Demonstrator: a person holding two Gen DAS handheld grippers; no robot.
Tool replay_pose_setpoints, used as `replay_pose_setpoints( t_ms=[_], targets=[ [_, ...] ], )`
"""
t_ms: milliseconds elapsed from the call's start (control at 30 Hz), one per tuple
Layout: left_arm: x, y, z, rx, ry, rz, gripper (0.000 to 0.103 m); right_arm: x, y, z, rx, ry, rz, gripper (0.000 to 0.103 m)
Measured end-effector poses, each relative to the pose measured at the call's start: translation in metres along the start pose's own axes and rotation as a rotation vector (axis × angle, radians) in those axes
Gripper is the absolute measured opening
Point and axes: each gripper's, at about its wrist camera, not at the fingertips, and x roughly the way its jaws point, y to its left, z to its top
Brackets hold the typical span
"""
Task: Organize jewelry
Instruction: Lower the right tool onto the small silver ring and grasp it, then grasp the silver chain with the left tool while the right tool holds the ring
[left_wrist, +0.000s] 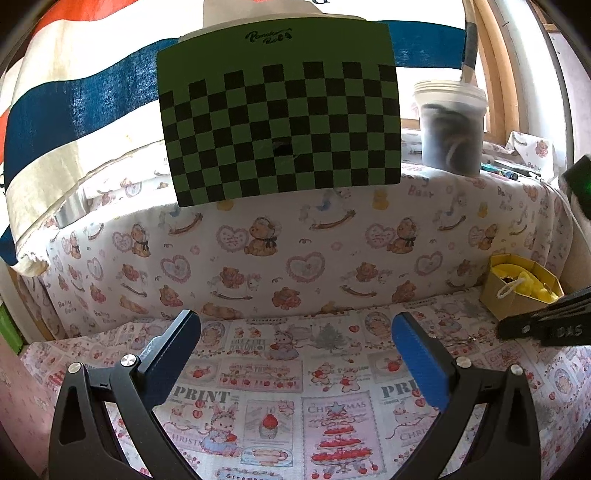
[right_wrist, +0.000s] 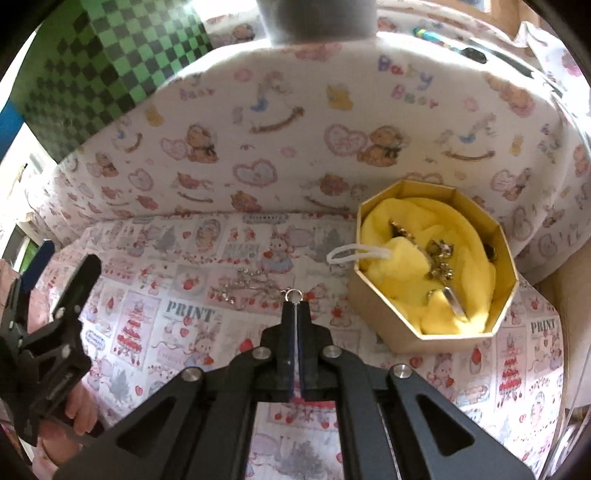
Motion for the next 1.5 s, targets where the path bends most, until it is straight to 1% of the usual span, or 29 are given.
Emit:
replay_pose_setpoints(
  t_ms=[33,100,200,467,500,533,600,667,767,900,967,1067,1100,1200,1233,1267,1300,1367,1433,1467,1500],
  targets=[
    [0.0,0.001,0.0,-0.004,0.0,0.002,0.103,0.006,0.001,0.004,0.014,0.001,0.007,0.013],
    [0.0,0.002,0.0,-0.009,0.0,0.002,0.103,0.014,0.001,0.01,0.029,0.003,0.003,0.015],
    [0.001,0.001,-0.001,-0.005,0.004,-0.001,0.103,0.021,0.002,0.015,0.054,-0.001,-0.024,0.015],
    [-0.001,-0.004,-0.001,0.02,-0.008,-0.001,0.103,0.044,0.016,0.017,0.026,0.041,-0.076,0.015],
    [-0.001,-0.004,-0.001,0.021,-0.009,-0.001,0.103,0.046,0.016,0.017,0.025,0.045,-0.079,0.015],
    [-0.001,-0.004,-0.001,0.021,-0.009,-0.002,0.103,0.048,0.018,0.018,0.023,0.044,-0.086,0.012],
    [-0.002,-0.004,-0.001,0.018,-0.008,-0.002,0.103,0.049,0.019,0.019,0.025,0.038,-0.093,0.012],
    [-0.002,-0.003,-0.001,0.015,-0.007,-0.003,0.103,0.044,0.02,0.018,0.033,0.027,-0.075,0.012],
    [-0.001,-0.004,-0.001,0.015,-0.005,-0.003,0.103,0.026,0.012,0.008,0.025,0.005,-0.064,0.012],
    [-0.001,-0.004,-0.002,0.02,0.001,0.0,0.103,-0.003,0.003,-0.01,0.033,-0.025,-0.005,0.012],
    [-0.001,-0.005,-0.003,0.028,0.013,-0.012,0.103,-0.017,-0.005,-0.022,0.039,-0.058,0.028,0.012],
    [-0.001,-0.01,0.004,0.03,0.064,-0.032,0.103,-0.035,-0.018,-0.034,0.042,-0.115,0.077,0.012],
    [0.0,-0.013,0.008,0.027,0.09,-0.056,0.103,-0.04,-0.023,-0.036,0.047,-0.127,0.088,0.012],
    [0.012,-0.031,0.023,0.022,0.228,-0.159,0.103,-0.047,-0.04,-0.039,0.081,-0.16,0.122,0.012],
    [0.02,-0.042,0.028,0.032,0.291,-0.198,0.103,-0.046,-0.045,-0.038,0.088,-0.162,0.129,0.012],
    [0.026,-0.052,0.03,0.045,0.337,-0.21,0.103,-0.048,-0.048,-0.037,0.091,-0.17,0.132,0.012],
    [0.035,-0.064,0.033,0.06,0.386,-0.219,0.103,-0.057,-0.056,-0.035,0.093,-0.186,0.132,0.012],
    [0.046,-0.084,0.035,0.079,0.429,-0.243,0.101,-0.069,-0.064,-0.035,0.105,-0.239,0.125,0.012],
    [0.06,-0.102,0.034,0.092,0.485,-0.238,0.098,-0.083,-0.075,-0.035,0.115,-0.285,0.121,0.012],
    [0.067,-0.109,0.034,0.087,0.512,-0.239,0.095,-0.088,-0.079,-0.034,0.117,-0.304,0.108,0.012],
    [0.074,-0.114,0.033,0.071,0.54,-0.251,0.093,-0.092,-0.079,-0.035,0.115,-0.334,0.069,0.012]
  ],
)
